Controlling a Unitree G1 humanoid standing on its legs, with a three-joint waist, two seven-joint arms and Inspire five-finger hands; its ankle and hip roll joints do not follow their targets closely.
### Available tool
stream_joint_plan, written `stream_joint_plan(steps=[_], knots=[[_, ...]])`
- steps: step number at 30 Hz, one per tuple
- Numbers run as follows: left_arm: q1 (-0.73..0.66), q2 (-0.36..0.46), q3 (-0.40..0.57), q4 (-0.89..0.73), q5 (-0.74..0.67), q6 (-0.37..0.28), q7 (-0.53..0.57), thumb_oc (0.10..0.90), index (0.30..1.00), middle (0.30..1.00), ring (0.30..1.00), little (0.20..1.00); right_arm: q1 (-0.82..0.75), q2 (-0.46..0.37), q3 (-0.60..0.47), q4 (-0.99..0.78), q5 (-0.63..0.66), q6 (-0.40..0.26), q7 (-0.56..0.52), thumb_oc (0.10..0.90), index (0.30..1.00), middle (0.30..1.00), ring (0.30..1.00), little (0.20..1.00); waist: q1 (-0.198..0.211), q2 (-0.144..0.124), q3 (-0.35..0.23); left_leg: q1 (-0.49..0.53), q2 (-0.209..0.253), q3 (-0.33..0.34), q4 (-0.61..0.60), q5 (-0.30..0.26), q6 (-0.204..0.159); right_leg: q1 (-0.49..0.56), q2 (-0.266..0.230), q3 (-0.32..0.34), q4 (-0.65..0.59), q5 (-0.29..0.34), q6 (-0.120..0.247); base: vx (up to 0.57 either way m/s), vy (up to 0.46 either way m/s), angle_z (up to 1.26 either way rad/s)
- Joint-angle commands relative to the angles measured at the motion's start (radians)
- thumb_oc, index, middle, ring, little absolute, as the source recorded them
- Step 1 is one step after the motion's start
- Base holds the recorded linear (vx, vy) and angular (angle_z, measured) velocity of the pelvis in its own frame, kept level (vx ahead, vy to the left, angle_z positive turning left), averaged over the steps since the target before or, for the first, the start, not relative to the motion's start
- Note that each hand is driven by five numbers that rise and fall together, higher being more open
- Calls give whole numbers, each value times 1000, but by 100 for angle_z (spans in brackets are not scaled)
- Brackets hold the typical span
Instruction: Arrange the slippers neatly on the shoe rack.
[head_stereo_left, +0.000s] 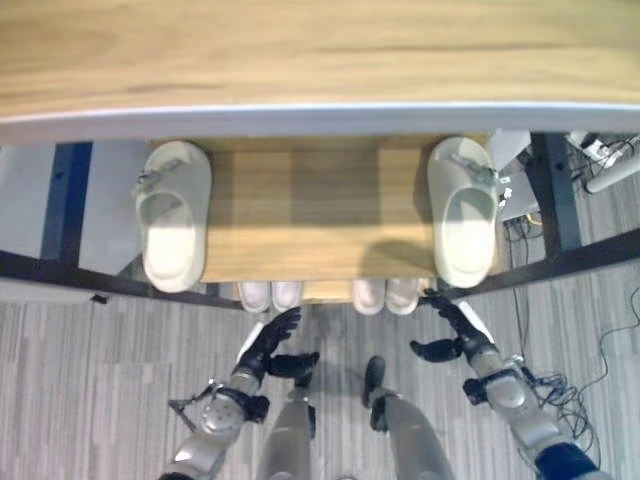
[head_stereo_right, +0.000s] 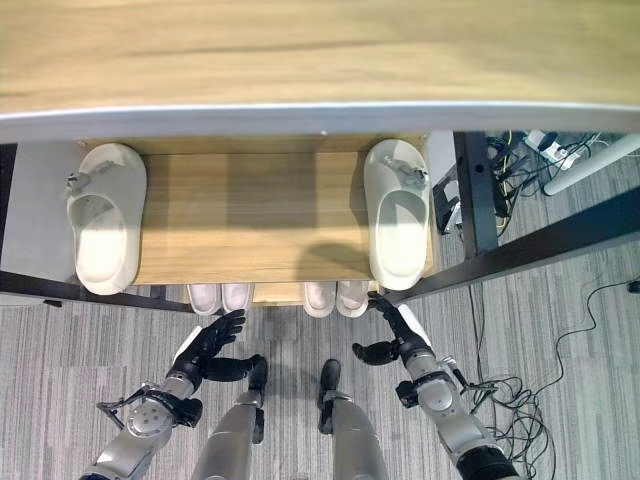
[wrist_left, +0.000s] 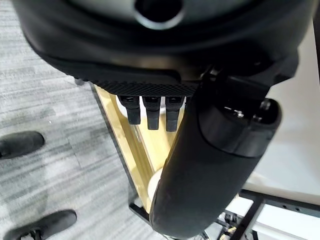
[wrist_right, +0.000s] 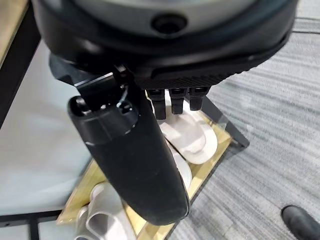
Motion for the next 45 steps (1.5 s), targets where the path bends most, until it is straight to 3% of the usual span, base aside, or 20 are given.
stream_joint_plan(steps=[1,8,14,17,21,23,28,32,35,36,38,45], knots=[[-21,-19,6,-30,70,-57,8,800,900,900,900,900,8,-12,4,-27,-2,-50,-5,800,900,900,900,900,8,22,-39,57,11,13,-122,77,-11,62,-29,-6,-60,-6,96,95,-39,-4],[31,-55,13,87,153,-52,19,800,900,900,900,900,61,23,15,12,-18,-46,7,800,900,900,900,900,15,22,-111,215,11,31,-259,124,-37,252,4,-20,-223,32,106,105,-30,4],[60,-94,16,198,205,-43,22,800,900,900,900,900,119,71,30,56,-20,-41,36,800,900,900,900,900,11,17,-151,294,-6,44,-259,111,-49,379,13,-35,-301,37,103,66,-26,20],[65,-107,14,224,215,-42,25,800,900,900,900,900,127,82,43,61,-23,-35,48,800,900,900,900,900,11,8,-144,309,-12,41,-243,109,-49,412,7,-34,-307,40,102,12,30,28],[63,-131,16,287,221,-40,26,800,900,900,900,900,119,98,70,67,-29,-30,66,800,900,900,900,900,5,-24,-142,355,-27,53,-122,1,-33,424,-40,-37,-299,67,107,-89,113,7],[63,-146,17,315,219,-40,40,800,900,900,900,900,118,104,83,41,-32,-29,74,800,900,900,900,900,3,-20,-151,393,-26,25,-114,-41,-28,425,-39,-21,-290,70,115,-59,180,-3],[52,-163,13,376,234,-32,49,800,900,900,900,900,115,113,85,0,-38,-24,83,800,900,900,900,900,2,-19,-176,434,-48,21,-183,-41,-4,425,-51,13,-288,95,134,32,144,-15],[51,-160,27,405,256,-24,53,800,900,900,900,900,111,121,88,-74,-49,-26,92,800,900,900,900,900,10,-18,-186,468,-58,65,-246,-29,19,409,-66,22,-286,123,164,-19,142,-45],[35,-146,35,424,266,-19,60,800,900,900,900,900,102,122,91,-152,-34,-32,105,800,900,900,900,900,5,-13,-171,461,-52,69,-250,-8,33,372,-59,62,-196,106,178,-115,85,-27],[20,-138,44,440,265,-18,65,800,900,900,900,900,104,121,94,-211,-11,-41,117,800,900,900,900,900,6,-10,-171,450,-53,72,-250,-3,39,374,-38,96,-156,67,175,-156,58,-18],[17,-144,44,466,264,-18,71,800,900,900,900,900,118,127,97,-246,27,-42,139,800,900,900,900,900,12,-21,-180,451,-62,73,-251,-1,37,399,-40,85,-182,56,159,-65,18,-12],[12,-194,56,575,241,-7,80,800,900,900,900,900,135,144,140,-278,170,-29,201,800,900,900,900,900,23,-35,-238,459,-57,80,-262,12,28,461,-24,85,-288,72,146,3,-27,5]])
